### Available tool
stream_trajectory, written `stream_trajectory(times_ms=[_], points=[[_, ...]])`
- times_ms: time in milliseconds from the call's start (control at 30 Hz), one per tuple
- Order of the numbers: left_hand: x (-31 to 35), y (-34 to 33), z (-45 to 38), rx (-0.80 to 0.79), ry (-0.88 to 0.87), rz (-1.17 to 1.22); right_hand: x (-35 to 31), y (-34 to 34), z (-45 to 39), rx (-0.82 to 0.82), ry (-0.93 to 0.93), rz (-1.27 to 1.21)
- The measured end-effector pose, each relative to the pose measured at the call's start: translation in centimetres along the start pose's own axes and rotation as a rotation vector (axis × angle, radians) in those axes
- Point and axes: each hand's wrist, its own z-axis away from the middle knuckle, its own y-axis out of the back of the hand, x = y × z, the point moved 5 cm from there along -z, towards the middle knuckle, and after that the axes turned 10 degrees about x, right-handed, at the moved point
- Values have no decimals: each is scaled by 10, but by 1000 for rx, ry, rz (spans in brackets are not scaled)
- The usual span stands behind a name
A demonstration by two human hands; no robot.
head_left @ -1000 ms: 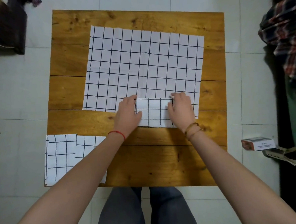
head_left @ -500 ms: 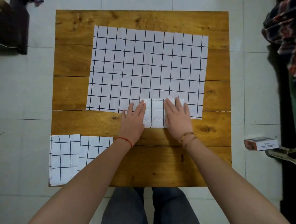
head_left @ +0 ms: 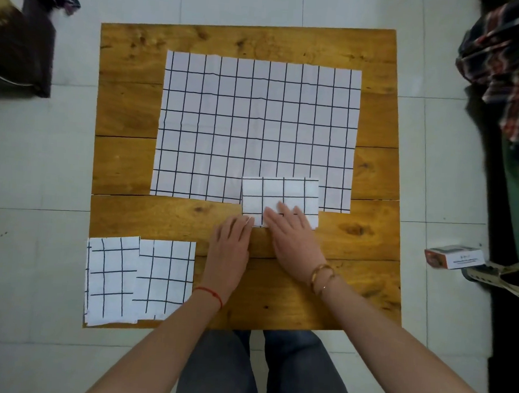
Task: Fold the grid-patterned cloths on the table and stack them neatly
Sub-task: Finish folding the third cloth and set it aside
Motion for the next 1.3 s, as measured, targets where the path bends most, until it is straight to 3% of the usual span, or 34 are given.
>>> stream_trajectory(times_ms=[167,467,567,667,733,867,1067,1167,1300], points=[[-3,-8,13,-67,69,-34,0,-14,9,-78,-69,9],[0,-7,11,-117,112,7,63,4,51,30,-116,64],[-1,1,5,-25,202,112,68,14,33,164,-151,-58],[-7,11,-7,128,381,190,74,30,-6,297,-228,-141],[-12,12,-17,150,503,221,77,37,-35,320,-250,-157],[-13,5,-35,83,621,202,78,36,-81,210,-243,-129],[-7,2,-46,65,642,293,76,22,-100,91,-232,-47],[-10,2,-48,88,647,465,79,17,-99,37,-268,-186],[-38,22,-51,194,847,931,70,29,-97,27,-514,-706]])
